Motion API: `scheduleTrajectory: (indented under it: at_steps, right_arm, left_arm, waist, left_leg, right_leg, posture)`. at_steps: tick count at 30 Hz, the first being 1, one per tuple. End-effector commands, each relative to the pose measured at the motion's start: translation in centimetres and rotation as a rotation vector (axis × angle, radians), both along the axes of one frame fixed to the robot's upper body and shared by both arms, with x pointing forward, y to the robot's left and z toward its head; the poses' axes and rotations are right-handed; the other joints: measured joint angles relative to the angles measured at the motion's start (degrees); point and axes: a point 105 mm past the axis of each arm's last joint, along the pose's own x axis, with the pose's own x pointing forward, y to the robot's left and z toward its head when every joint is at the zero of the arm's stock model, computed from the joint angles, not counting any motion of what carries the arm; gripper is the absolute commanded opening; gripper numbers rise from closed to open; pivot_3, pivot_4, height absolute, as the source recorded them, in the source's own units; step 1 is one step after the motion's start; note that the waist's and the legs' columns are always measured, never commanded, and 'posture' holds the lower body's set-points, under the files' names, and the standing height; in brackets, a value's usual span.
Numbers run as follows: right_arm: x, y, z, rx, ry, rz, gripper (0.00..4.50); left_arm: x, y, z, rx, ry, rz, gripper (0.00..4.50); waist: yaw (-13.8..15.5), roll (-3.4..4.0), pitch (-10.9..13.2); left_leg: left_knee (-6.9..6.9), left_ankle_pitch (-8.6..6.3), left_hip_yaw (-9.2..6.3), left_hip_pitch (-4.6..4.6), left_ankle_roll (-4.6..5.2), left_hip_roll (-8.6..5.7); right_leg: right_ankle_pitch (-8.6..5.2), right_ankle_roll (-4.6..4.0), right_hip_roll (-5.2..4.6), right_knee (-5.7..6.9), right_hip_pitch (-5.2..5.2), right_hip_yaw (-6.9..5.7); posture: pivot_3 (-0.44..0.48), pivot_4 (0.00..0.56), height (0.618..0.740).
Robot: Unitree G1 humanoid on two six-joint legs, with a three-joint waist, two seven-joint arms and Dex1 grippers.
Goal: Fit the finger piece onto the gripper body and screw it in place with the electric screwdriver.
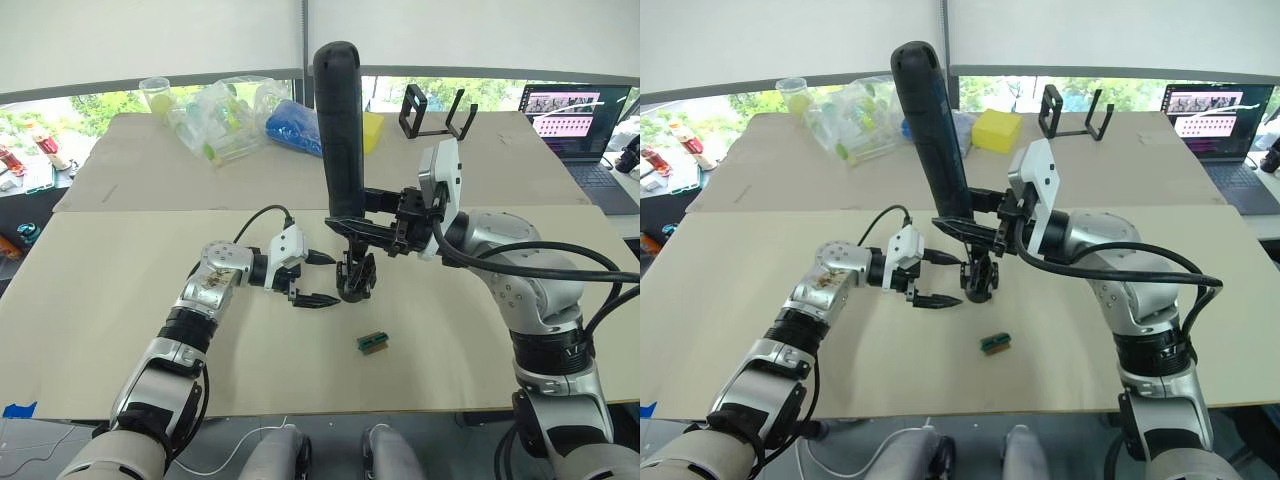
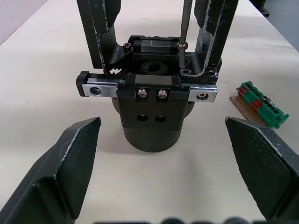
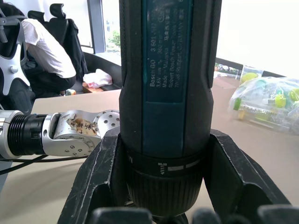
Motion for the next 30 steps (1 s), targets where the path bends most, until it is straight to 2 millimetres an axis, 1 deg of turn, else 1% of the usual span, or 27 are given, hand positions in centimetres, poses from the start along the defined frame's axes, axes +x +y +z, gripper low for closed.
scheduleTrajectory:
  at_steps: [1, 12, 19, 30]
  right_arm:
    - [-0.58, -0.18, 1.71, 0.035, -0.087, 0.013, 1.90]
    - [-0.80, -0.12, 1.95, 0.043, -0.085, 0.024, 1.90]
    - [-0.86, -0.11, 1.48, 0.022, -0.084, 0.021, 1.90]
    - [-1.13, -0.07, 1.37, 0.020, -0.085, 0.029, 1.90]
  left_arm:
    - [0.17, -0.35, 1.29, -0.019, -0.048, -0.014, 4.50]
    - [0.17, -0.33, 1.20, -0.017, -0.049, -0.013, 4.50]
    - [0.10, -0.43, 1.22, -0.019, -0.050, -0.016, 4.50]
    - [-0.03, -0.40, 1.11, -0.018, -0.051, -0.018, 4.50]
  waist:
    - [0.0, 0.00, 0.0]
    - [0.0, 0.00, 0.0]
    - [0.0, 0.00, 0.0]
    - [0.0, 0.00, 0.0]
  left_leg:
    - [0.00, 0.00, 0.00, 0.00, 0.00, 0.00]
    - [0.00, 0.00, 0.00, 0.00, 0.00, 0.00]
    - [0.00, 0.00, 0.00, 0.00, 0.00, 0.00]
    - [0.00, 0.00, 0.00, 0.00, 0.00, 0.00]
  right_leg:
    - [0.00, 0.00, 0.00, 0.00, 0.00, 0.00]
    - [0.00, 0.00, 0.00, 0.00, 0.00, 0.00]
    - [0.00, 0.00, 0.00, 0.00, 0.00, 0.00]
    - [0.00, 0.00, 0.00, 0.01, 0.00, 0.00]
  posture:
    - [0.000, 0.150, 0.740]
    - [0.000, 0.150, 0.740]
    - [0.000, 0.150, 0.740]
    - [0.000, 0.150, 0.740]
